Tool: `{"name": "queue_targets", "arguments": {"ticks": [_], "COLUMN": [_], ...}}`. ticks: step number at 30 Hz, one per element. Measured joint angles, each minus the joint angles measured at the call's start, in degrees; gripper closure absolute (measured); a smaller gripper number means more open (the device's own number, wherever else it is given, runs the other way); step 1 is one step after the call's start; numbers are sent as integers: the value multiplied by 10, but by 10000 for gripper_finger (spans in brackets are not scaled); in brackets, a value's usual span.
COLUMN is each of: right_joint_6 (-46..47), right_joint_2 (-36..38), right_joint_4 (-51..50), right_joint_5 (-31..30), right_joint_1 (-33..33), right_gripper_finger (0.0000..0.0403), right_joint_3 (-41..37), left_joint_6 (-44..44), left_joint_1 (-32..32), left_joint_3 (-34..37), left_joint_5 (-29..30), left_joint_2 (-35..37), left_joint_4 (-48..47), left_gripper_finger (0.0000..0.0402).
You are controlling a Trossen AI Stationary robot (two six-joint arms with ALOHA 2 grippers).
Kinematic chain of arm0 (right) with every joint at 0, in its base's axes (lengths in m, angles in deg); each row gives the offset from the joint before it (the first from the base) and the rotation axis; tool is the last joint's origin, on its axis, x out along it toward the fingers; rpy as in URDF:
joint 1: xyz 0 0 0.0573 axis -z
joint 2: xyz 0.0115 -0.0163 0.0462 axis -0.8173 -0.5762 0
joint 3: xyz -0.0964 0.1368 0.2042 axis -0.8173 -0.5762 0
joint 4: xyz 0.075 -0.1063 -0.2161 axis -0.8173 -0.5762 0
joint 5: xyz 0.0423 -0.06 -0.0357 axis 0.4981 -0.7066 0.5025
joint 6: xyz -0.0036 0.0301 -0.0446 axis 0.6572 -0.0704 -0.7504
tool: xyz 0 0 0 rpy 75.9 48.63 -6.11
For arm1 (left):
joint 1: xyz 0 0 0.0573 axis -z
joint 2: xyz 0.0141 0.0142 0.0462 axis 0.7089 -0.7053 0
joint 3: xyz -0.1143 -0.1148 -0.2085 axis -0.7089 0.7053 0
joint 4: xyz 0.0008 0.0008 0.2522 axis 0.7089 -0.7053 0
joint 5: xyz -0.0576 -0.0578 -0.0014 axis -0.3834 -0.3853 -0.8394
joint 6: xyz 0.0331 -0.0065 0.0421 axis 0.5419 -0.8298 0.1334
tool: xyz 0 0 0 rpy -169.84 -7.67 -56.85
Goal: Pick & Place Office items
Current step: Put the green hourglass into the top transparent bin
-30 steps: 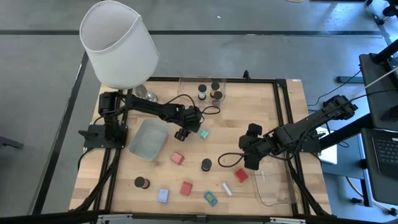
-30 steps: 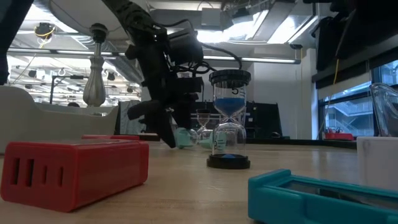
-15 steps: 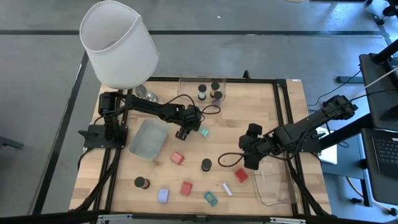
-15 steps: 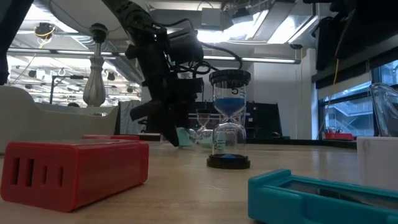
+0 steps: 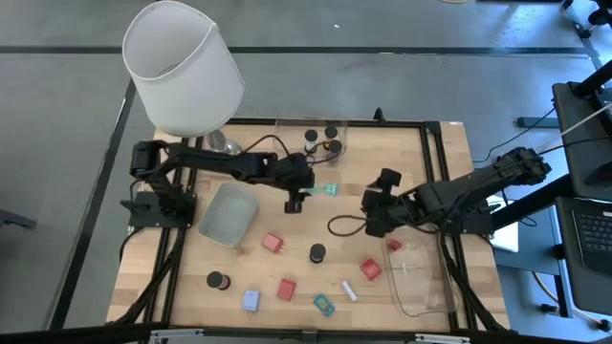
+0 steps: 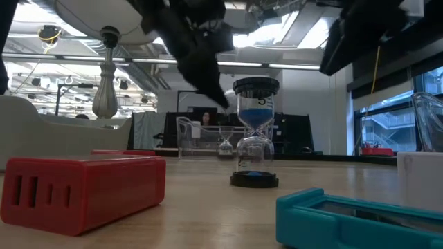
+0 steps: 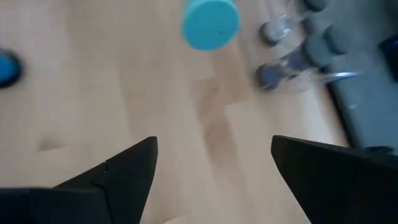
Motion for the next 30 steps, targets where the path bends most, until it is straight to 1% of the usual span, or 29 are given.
{"name": "queue_targets", "arguments": {"ticks": [3,5,7,12,15,18,24,27,30], "right_joint_6": [-46,-82,-124,-217,-250,-267,-267,-268,-268], "right_joint_2": [0,0,0,0,0,0,0,0,0], "right_joint_4": [37,69,104,188,218,231,231,231,231], "right_joint_5": [-36,-37,-16,71,89,101,108,112,113], "right_joint_1": [17,26,35,55,65,71,77,77,77], "right_gripper_finger": [84,84,81,63,55,51,51,60,77], "right_joint_3": [0,0,0,0,0,0,0,0,0], "left_joint_6": [-36,-50,-54,-59,-53,-46,-45,-44,-44], "left_joint_1": [8,15,23,41,50,56,59,59,58], "left_joint_3": [0,0,0,0,0,0,0,0,0], "left_joint_5": [0,1,2,2,3,3,8,8,8], "left_joint_2": [15,19,20,21,21,21,21,21,21], "left_joint_4": [11,13,12,42,67,84,95,98,99], "left_gripper_finger": [202,202,202,202,202,202,202,202,201]}}
